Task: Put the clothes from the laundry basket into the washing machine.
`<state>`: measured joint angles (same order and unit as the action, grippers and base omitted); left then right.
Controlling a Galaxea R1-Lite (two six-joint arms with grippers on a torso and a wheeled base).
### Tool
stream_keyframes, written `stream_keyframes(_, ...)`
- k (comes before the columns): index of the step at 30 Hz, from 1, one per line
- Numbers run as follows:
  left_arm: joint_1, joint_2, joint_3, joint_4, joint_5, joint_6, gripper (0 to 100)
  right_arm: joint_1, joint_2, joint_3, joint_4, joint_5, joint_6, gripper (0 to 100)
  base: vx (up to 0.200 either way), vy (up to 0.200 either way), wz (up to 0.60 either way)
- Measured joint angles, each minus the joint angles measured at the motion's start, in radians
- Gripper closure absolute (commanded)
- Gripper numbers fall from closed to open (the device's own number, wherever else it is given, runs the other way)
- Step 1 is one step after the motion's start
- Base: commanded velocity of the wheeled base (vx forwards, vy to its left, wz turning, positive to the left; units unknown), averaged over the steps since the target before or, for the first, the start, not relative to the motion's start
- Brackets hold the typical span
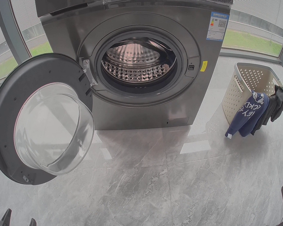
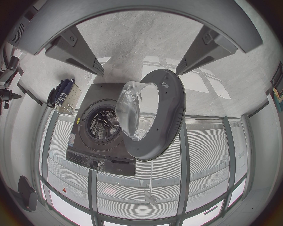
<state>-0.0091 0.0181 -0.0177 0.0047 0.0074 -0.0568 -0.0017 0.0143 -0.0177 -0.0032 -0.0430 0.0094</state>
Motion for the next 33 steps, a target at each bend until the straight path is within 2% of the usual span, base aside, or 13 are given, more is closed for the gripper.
stream_keyframes(24, 0.0, 0.0, 0.0, 0.0, 0.0, 0.0, 0, 0.0, -0.003, 0.0, 0.0, -0.001, -0.002, 0, 0.0, -0.2, 0.0)
stream_keyframes(30, 0.0, 0.0, 0.0, 0.0, 0.0, 0.0, 0, 0.0, -0.003, 0.0, 0.0, -0.001, -0.002, 0, 0.0, 0.0, 0.0)
stream_keyframes(33, 0.0, 0.0, 0.0, 0.0, 0.0, 0.002, 0, 0.0, -0.002, 0.0, 0.001, -0.001, -0.002, 0, 0.2, 0.0, 0.0)
